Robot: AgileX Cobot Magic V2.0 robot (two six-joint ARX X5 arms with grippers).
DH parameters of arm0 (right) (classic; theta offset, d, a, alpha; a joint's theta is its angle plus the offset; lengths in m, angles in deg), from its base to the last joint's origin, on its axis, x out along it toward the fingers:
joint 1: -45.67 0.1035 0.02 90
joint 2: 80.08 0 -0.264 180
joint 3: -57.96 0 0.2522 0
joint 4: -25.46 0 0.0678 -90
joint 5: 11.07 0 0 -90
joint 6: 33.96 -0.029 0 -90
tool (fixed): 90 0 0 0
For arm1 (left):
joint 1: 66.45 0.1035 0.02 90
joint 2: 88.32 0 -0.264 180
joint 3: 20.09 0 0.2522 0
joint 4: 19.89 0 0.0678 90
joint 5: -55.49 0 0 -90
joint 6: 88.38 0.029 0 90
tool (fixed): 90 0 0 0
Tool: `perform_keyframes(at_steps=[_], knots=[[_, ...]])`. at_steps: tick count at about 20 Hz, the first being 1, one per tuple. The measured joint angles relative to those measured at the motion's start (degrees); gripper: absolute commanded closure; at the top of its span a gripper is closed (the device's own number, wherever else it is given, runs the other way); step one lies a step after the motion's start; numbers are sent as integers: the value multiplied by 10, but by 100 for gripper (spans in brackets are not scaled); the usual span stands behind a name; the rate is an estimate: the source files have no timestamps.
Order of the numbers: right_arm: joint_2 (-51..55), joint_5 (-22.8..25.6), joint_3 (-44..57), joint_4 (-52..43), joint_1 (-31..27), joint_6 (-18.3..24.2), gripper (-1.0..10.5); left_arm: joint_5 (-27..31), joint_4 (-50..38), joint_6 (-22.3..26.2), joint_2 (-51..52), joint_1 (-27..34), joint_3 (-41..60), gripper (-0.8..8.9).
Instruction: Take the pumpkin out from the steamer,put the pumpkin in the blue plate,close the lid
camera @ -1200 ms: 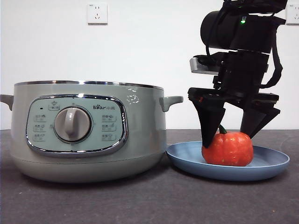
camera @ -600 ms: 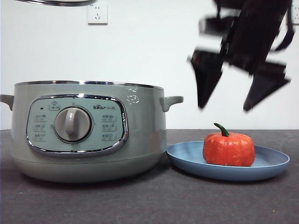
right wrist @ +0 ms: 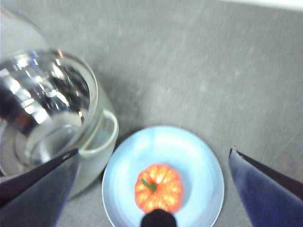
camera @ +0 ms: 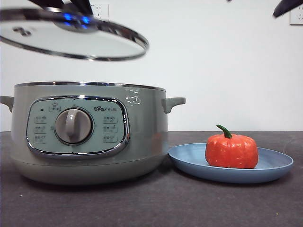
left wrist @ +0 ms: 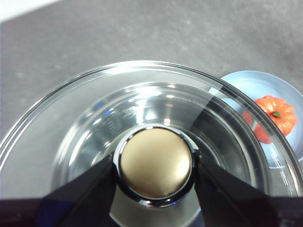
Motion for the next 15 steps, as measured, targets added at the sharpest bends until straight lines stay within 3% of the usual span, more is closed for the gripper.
perform_keyframes(at_steps=[5,15], knots=[[27,28,0,7,-3,0,411,-12,-22,0,-57,0,0,822],[28,30,0,14,-3,0,411,-23,-19,-1,-113,-9,0,821]])
